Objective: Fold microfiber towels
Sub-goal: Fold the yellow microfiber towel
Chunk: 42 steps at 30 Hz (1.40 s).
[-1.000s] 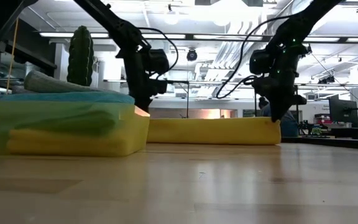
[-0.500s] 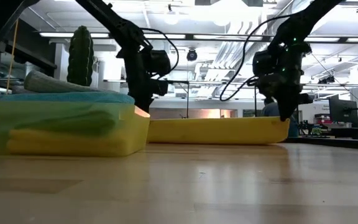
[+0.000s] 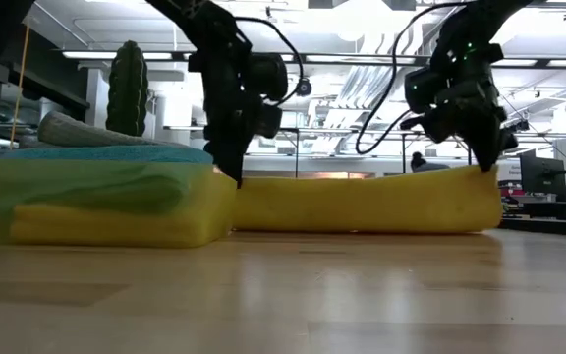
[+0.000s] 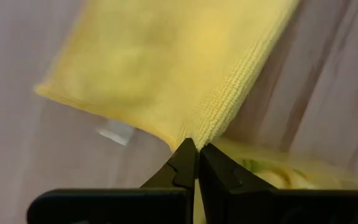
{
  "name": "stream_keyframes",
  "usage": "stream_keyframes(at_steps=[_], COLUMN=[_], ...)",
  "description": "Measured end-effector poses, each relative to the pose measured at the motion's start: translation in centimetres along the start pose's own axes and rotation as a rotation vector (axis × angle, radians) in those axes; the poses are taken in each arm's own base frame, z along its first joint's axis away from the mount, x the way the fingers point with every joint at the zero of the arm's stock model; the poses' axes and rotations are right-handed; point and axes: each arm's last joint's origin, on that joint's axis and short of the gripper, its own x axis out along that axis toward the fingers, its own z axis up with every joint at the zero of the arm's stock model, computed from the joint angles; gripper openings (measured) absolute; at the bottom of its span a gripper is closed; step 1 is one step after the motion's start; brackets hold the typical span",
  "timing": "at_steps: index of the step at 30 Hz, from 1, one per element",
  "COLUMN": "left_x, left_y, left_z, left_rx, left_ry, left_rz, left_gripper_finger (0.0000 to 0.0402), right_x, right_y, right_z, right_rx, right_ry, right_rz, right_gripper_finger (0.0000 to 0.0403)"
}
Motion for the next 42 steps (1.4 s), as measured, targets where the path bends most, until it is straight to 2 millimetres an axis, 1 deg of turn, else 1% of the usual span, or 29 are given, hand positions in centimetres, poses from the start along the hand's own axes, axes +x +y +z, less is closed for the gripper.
stream_keyframes(at_steps=[2,6,10,14,20,26,29,34,36,38,42], left_x=[-0.2,-0.5,-0.1,0.1,0.2,0.1,0.0,-0.1,-0.2,-0.4,-1.1], left_y=[0.4,2.1,3.4,4.1,4.4,4.7,4.8,4.8,5.0,5.3,6.8], left_z=[0.3,0.4,0.4,0.6,1.1,1.6,1.9,2.4,2.6,2.8,3.4], left_rx=[-0.018,-0.083,-0.129,-0.152,-0.194,-0.211,-0.207,-0.196,-0.183,-0.18,-0.213], left_ry=[-0.034,-0.058,-0.046,-0.059,-0.108,-0.164,-0.196,-0.249,-0.271,-0.301,-0.391], left_rz=[0.031,0.057,0.095,0.14,0.198,0.298,0.313,0.322,0.35,0.376,0.407], left_gripper_finger=[0.0,0.0,0.0,0.0,0.0,0.0001,0.0007,0.0027,0.0037,0.0049,0.0083], right_x=[-0.2,-0.5,-0.3,0.1,0.4,0.4,0.4,0.4,0.3,0.3,0.3], right_y=[-0.5,-1.8,-3.1,-3.9,-4.6,-4.8,-4.7,-4.8,-4.8,-4.8,-5.0], right_z=[0.5,1.7,2.3,3.0,3.8,3.8,3.8,3.8,3.9,3.9,3.9], right_rx=[0.018,0.083,0.142,0.209,0.302,0.366,0.374,0.442,0.457,0.472,0.513], right_ry=[-0.054,-0.146,-0.159,-0.163,-0.208,-0.222,-0.222,-0.234,-0.241,-0.246,-0.266], right_rz=[-0.012,-0.004,-0.058,-0.12,-0.144,-0.19,-0.197,-0.209,-0.222,-0.23,-0.266], right_gripper_finger=[0.0,0.0,0.0,0.0,0.0,0.0,0.0,0.0002,0.0012,0.003,0.0087])
